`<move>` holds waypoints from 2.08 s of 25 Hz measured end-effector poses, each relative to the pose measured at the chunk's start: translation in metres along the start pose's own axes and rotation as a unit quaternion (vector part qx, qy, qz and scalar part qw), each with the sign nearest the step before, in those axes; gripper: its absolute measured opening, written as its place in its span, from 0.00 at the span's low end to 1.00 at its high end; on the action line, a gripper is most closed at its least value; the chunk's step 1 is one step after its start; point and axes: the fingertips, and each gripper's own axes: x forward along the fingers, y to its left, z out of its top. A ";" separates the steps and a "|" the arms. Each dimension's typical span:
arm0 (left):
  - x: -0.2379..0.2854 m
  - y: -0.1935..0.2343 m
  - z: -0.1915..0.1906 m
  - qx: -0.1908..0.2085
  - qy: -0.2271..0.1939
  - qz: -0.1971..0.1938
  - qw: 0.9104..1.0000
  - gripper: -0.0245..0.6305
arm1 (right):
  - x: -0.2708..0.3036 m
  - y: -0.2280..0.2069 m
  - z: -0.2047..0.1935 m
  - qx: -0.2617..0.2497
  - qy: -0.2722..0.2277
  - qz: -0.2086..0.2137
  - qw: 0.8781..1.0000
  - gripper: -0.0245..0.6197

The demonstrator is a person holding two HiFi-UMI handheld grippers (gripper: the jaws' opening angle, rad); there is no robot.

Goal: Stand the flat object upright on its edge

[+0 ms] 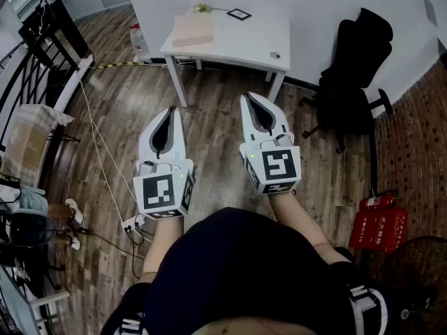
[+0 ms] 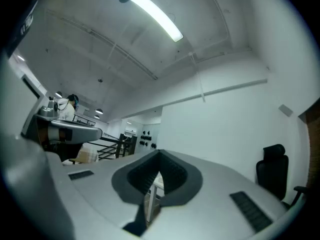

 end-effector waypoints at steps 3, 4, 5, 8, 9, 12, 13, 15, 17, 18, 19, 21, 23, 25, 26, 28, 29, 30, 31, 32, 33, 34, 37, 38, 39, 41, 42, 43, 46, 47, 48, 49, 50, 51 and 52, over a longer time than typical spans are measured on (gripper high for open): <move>-0.002 -0.003 0.000 0.000 -0.001 0.000 1.000 0.05 | -0.004 0.000 -0.001 0.000 -0.001 0.000 1.000 0.05; -0.002 -0.003 0.000 0.000 -0.001 0.000 1.000 0.05 | -0.004 0.000 -0.001 0.000 -0.001 0.001 1.000 0.05; -0.002 -0.004 0.001 0.000 0.000 0.000 1.000 0.05 | -0.004 0.000 -0.001 0.000 -0.001 0.002 1.000 0.05; -0.001 -0.004 0.003 0.000 -0.001 0.000 1.000 0.05 | -0.004 0.000 0.002 0.000 -0.002 0.003 1.000 0.05; -0.002 -0.004 0.003 0.001 -0.002 0.000 1.000 0.05 | -0.005 0.000 0.003 0.000 -0.003 0.003 1.000 0.05; -0.003 -0.006 0.003 0.004 -0.004 -0.002 1.000 0.05 | -0.006 -0.001 0.002 0.002 -0.004 0.003 1.000 0.05; -0.003 -0.007 0.003 0.003 -0.004 -0.001 1.000 0.05 | -0.007 -0.002 0.001 0.004 -0.003 0.003 1.000 0.05; -0.002 -0.007 0.003 0.001 -0.003 0.000 1.000 0.05 | -0.006 -0.003 0.000 0.012 -0.004 0.003 1.000 0.05; -0.001 -0.007 0.003 0.001 -0.003 0.002 1.000 0.05 | -0.005 -0.006 -0.001 0.019 -0.005 0.003 1.000 0.05; 0.000 -0.008 0.002 0.001 -0.004 0.003 1.000 0.05 | -0.004 -0.007 -0.002 0.019 -0.004 0.002 1.000 0.05; 0.000 -0.008 0.001 0.002 -0.004 0.003 1.000 0.05 | -0.004 -0.008 -0.003 0.018 -0.003 0.002 1.000 0.05; 0.001 -0.010 0.000 0.001 -0.004 0.004 1.000 0.05 | -0.003 -0.010 -0.004 0.016 -0.002 0.003 1.000 0.05; 0.003 -0.012 0.000 -0.001 -0.004 0.007 1.000 0.05 | -0.003 -0.013 -0.005 0.016 -0.002 0.005 1.000 0.05; 0.006 -0.014 0.000 0.001 -0.005 0.008 1.000 0.05 | -0.001 -0.016 -0.006 0.017 -0.003 0.009 1.000 0.05; 0.008 -0.015 0.000 0.004 -0.005 0.007 1.000 0.05 | 0.000 -0.017 -0.006 0.016 -0.003 0.010 1.000 0.05; 0.011 -0.017 -0.001 0.004 -0.005 0.008 1.000 0.05 | 0.001 -0.021 -0.007 0.016 -0.004 0.012 1.000 0.05; 0.012 -0.018 -0.002 0.002 -0.004 0.009 1.000 0.05 | 0.001 -0.022 -0.008 0.016 -0.004 0.013 1.000 0.05; 0.013 -0.019 -0.003 0.000 -0.003 0.011 1.000 0.05 | 0.002 -0.023 -0.009 0.016 -0.003 0.014 1.000 0.05; 0.014 -0.019 -0.003 -0.002 -0.003 0.012 1.000 0.05 | 0.003 -0.024 -0.010 0.017 -0.002 0.015 1.000 0.05; 0.015 -0.020 -0.004 -0.003 -0.002 0.014 1.000 0.05 | 0.003 -0.025 -0.012 0.018 -0.002 0.017 1.000 0.05; 0.016 -0.021 -0.005 -0.004 -0.001 0.015 1.000 0.05 | 0.003 -0.026 -0.013 0.018 -0.001 0.018 1.000 0.05; 0.017 -0.022 -0.006 -0.004 0.000 0.016 1.000 0.05 | 0.003 -0.028 -0.014 0.019 0.000 0.020 1.000 0.05; 0.021 -0.026 -0.009 -0.002 0.001 0.018 1.000 0.05 | 0.006 -0.034 -0.019 0.023 0.001 0.023 0.999 0.05; 0.023 -0.026 -0.010 -0.003 0.001 0.019 1.000 0.05 | 0.007 -0.035 -0.020 0.025 0.001 0.024 0.999 0.05; 0.024 -0.026 -0.010 -0.003 0.002 0.020 1.000 0.05 | 0.010 -0.036 -0.022 0.026 0.001 0.025 0.999 0.05; 0.027 -0.023 -0.011 -0.004 0.003 0.023 1.000 0.05 | 0.014 -0.037 -0.023 0.028 0.002 0.028 0.999 0.05; 0.028 -0.022 -0.011 -0.005 0.004 0.025 1.000 0.05 | 0.016 -0.037 -0.023 0.028 0.003 0.030 0.999 0.05; 0.030 -0.021 -0.011 -0.006 0.005 0.026 1.000 0.05 | 0.018 -0.038 -0.023 0.028 0.003 0.030 0.999 0.05; 0.035 -0.019 -0.013 -0.007 0.006 0.028 1.000 0.05 | 0.023 -0.041 -0.024 0.030 0.004 0.030 0.999 0.06; 0.037 -0.018 -0.014 -0.007 0.007 0.028 1.000 0.05 | 0.024 -0.042 -0.025 0.031 0.005 0.029 0.999 0.06; 0.038 -0.017 -0.016 -0.008 0.009 0.028 1.000 0.05 | 0.026 -0.042 -0.027 0.032 0.006 0.028 0.999 0.06; 0.039 -0.016 -0.019 -0.009 0.010 0.028 1.000 0.05 | 0.028 -0.042 -0.030 0.032 0.008 0.028 0.999 0.06; 0.039 -0.014 -0.022 -0.010 0.011 0.029 0.999 0.05 | 0.029 -0.041 -0.032 0.032 0.009 0.028 0.999 0.06; 0.040 -0.012 -0.024 -0.011 0.011 0.030 0.999 0.05 | 0.031 -0.040 -0.035 0.032 0.010 0.029 0.999 0.06; 0.042 -0.009 -0.025 -0.011 0.010 0.031 0.999 0.05 | 0.034 -0.040 -0.036 0.032 0.011 0.029 0.999 0.05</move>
